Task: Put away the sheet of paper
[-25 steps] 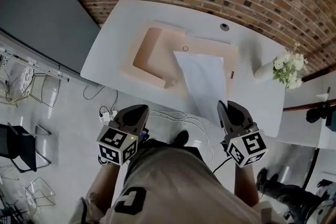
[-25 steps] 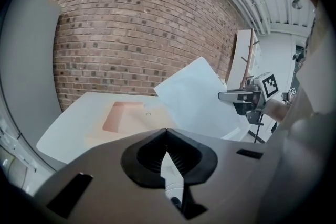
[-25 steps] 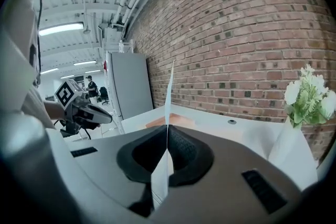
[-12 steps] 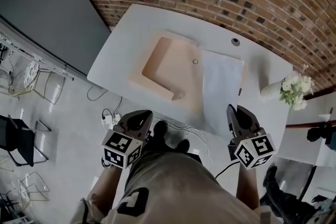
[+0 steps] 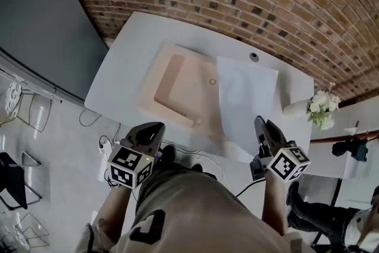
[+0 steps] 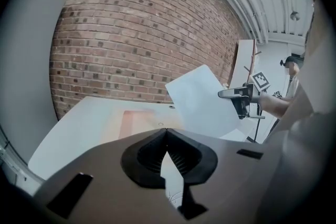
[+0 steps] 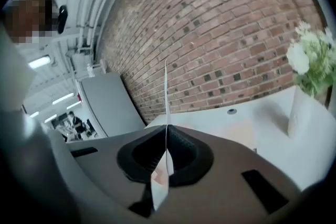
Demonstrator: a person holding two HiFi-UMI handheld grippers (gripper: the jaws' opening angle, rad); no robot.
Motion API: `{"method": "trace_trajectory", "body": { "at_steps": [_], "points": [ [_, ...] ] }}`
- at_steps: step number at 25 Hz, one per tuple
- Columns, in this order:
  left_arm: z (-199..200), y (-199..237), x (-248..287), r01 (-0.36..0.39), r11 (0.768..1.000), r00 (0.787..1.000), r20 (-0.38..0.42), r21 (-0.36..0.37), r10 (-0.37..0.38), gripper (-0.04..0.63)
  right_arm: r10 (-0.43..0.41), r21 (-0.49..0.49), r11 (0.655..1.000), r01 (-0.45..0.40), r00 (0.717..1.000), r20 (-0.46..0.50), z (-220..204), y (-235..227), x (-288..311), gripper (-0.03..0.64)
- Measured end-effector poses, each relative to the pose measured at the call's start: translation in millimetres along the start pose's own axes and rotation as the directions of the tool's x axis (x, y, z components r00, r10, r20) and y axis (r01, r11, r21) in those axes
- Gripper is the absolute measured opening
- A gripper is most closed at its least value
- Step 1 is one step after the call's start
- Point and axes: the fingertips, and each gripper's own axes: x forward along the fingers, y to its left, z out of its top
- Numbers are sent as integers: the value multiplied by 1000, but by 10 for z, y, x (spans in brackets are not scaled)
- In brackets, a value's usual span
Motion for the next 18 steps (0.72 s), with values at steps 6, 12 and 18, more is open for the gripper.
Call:
{"method": "trace_trajectory", "body": {
  "at_steps": [6, 12, 18],
  "points": [
    [47, 371, -56, 31, 999, 999, 32, -19, -30, 14, -47, 207, 978, 39, 998, 31, 1, -56, 172, 23],
    [-76, 646, -112, 71, 997, 997, 20, -33, -70, 14, -66, 284, 957, 52, 997, 40, -47, 17, 384, 23],
    [-102, 781, -108, 66, 997, 998, 10, -48, -66, 14, -107, 371, 923, 100, 994, -2, -140, -132, 482, 23]
  ]
}}
